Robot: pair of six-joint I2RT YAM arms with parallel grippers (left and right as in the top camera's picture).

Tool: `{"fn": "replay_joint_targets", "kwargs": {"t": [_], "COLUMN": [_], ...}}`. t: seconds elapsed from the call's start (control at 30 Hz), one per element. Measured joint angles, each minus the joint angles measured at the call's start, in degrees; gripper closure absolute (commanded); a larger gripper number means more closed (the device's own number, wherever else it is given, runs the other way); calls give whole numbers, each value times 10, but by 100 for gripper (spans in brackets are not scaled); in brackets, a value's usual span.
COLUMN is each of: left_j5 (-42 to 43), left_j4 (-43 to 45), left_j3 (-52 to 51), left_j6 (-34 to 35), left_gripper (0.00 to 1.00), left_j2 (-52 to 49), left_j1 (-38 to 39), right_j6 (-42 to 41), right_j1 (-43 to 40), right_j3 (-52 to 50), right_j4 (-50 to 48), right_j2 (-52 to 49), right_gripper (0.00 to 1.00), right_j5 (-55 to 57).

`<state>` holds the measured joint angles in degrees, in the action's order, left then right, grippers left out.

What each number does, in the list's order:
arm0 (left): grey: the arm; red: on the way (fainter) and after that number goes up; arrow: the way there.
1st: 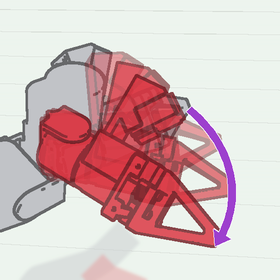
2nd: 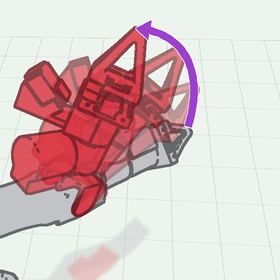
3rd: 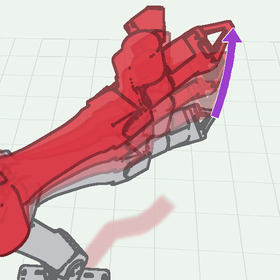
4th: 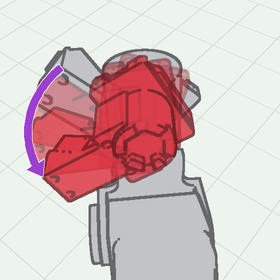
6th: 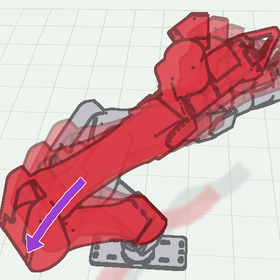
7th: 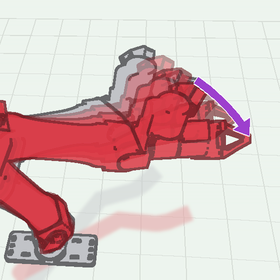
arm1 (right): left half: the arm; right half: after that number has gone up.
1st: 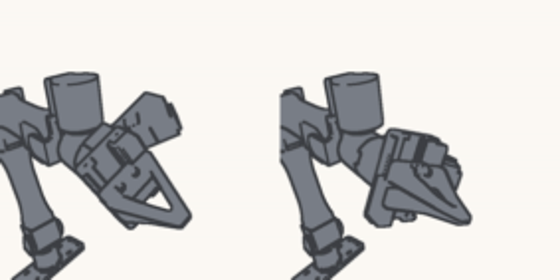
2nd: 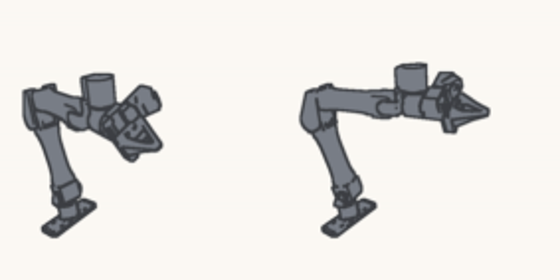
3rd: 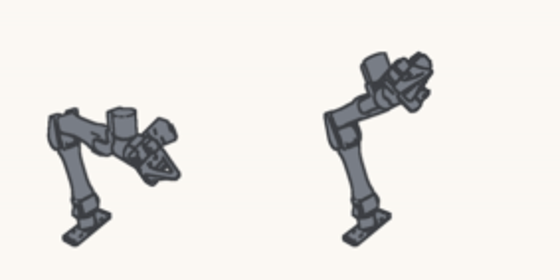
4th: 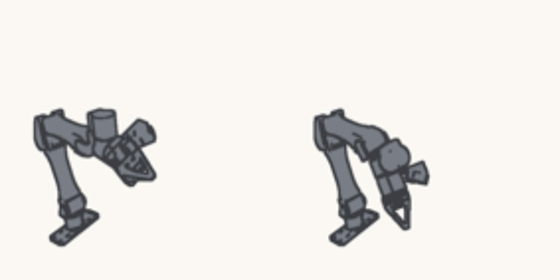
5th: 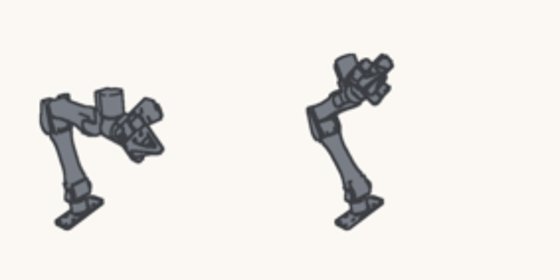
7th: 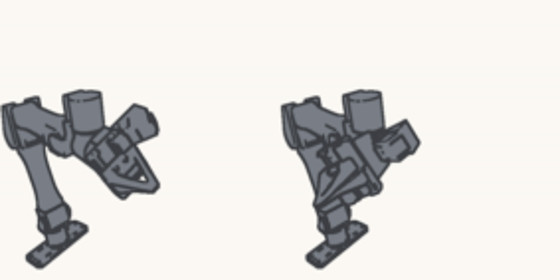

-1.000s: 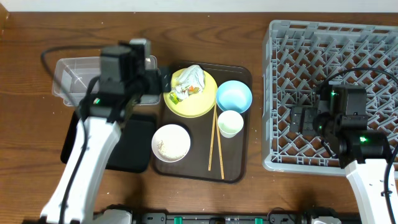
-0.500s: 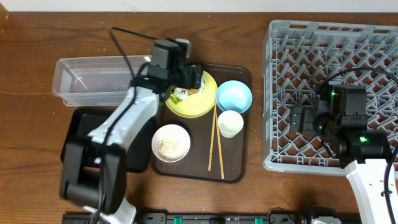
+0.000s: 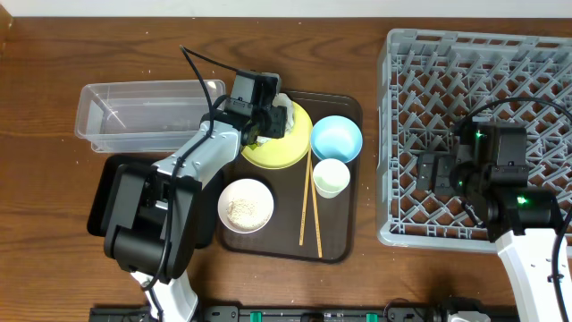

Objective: Sort waste into correct bins and load items into the dishwasher rack
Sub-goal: 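Reach the left gripper to the yellow plate and grasp the white tissue, then carry the tissue left and drop it into the clear plastic bin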

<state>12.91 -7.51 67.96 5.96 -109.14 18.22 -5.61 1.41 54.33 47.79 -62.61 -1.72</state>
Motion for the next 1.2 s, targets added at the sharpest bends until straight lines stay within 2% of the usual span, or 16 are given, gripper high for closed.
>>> {"fn": "replay_joint_targets", "kwargs": {"t": [0.17, 0.23, 0.67, 0.93, 0.97, 1.0, 1.2], "left_j5": [0, 0, -25, -30, -30, -31, -30], "left_j4": [-1, -2, 0, 2, 2, 2, -10], "left_j3": [0, 0, 0, 0, 0, 0, 0], "left_j6": [0, -2, 0, 0, -1, 1, 0], "left_gripper": [48, 43, 42, 88, 91, 94, 94], "left_j2": [0, 0, -3, -10, -10, -10, 0], "left_j1": [0, 1, 23, 23, 23, 23, 23], "right_j6": [0, 0, 0, 0, 0, 0, 0], "right_j1": [0, 0, 0, 0, 0, 0, 0], "right_j3": [0, 0, 0, 0, 0, 0, 0], "right_j4": [4, 5, 11, 15, 15, 16, 19], "right_j2": [0, 0, 0, 0, 0, 0, 0], "right_gripper": [1, 1, 1, 1, 1, 1, 1], "right_j5": [0, 0, 0, 0, 0, 0, 0]}}
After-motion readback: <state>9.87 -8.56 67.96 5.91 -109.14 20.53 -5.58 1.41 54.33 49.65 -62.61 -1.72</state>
